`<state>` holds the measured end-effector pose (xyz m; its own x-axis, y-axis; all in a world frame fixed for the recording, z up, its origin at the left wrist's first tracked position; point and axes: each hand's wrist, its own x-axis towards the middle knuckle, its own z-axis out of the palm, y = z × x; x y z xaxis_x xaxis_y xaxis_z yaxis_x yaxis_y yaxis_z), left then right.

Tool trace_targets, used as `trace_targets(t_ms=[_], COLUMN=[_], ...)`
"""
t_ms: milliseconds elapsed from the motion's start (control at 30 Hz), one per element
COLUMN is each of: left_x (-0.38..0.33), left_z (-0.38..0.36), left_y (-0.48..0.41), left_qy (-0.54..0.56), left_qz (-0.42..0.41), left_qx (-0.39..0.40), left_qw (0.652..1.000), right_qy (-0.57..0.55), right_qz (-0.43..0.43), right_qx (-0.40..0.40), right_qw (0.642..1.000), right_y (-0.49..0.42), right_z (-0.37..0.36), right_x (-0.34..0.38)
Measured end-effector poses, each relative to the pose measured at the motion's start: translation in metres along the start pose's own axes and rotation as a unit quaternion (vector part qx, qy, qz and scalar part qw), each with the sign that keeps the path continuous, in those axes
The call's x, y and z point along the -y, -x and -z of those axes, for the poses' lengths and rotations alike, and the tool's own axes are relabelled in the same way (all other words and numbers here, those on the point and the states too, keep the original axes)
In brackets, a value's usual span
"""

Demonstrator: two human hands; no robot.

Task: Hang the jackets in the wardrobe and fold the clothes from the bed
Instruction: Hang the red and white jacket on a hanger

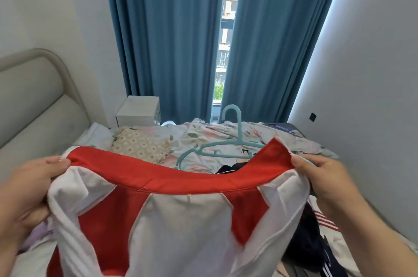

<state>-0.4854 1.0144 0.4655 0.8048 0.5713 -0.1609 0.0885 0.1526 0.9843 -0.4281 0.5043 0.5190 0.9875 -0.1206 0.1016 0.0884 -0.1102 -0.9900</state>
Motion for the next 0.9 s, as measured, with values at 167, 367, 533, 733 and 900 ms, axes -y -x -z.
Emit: trace_targets(t_ms=[167, 367, 533, 733, 900], left_x=[0.078, 0.221, 0.317, 0.433, 0.498], left_z=[-0.050, -0.085, -0.105, -0.109, -0.112], left_y=[-0.021, -0.072, -0.133, -0.211, -0.251], left_qy=[-0.110, -0.195, -0.255, -0.286, -0.329], left_qz=[0.058, 0.109, 0.083, 0.054, -0.002], left_qx=[-0.023, -0.062, -0.098, -0.088, -0.072], left_qw=[0.992, 0.973, 0.958, 0.953, 0.942], right_qy=[0.055, 0.042, 0.006, -0.018, -0.061], right_qz=[-0.063, -0.188, -0.267, -0.294, -0.308], right_qx=[0.036, 0.061, 0.044, 0.031, 0.024], right_qw=[0.996, 0.979, 0.963, 0.955, 0.949], right_y=[-0.051, -0.085, -0.118, -0.164, -0.189], right_z=[-0.048, -0.087, -0.109, -0.128, -0.148], right_x=[-0.103, -0.258, -0.379, -0.505, -0.576])
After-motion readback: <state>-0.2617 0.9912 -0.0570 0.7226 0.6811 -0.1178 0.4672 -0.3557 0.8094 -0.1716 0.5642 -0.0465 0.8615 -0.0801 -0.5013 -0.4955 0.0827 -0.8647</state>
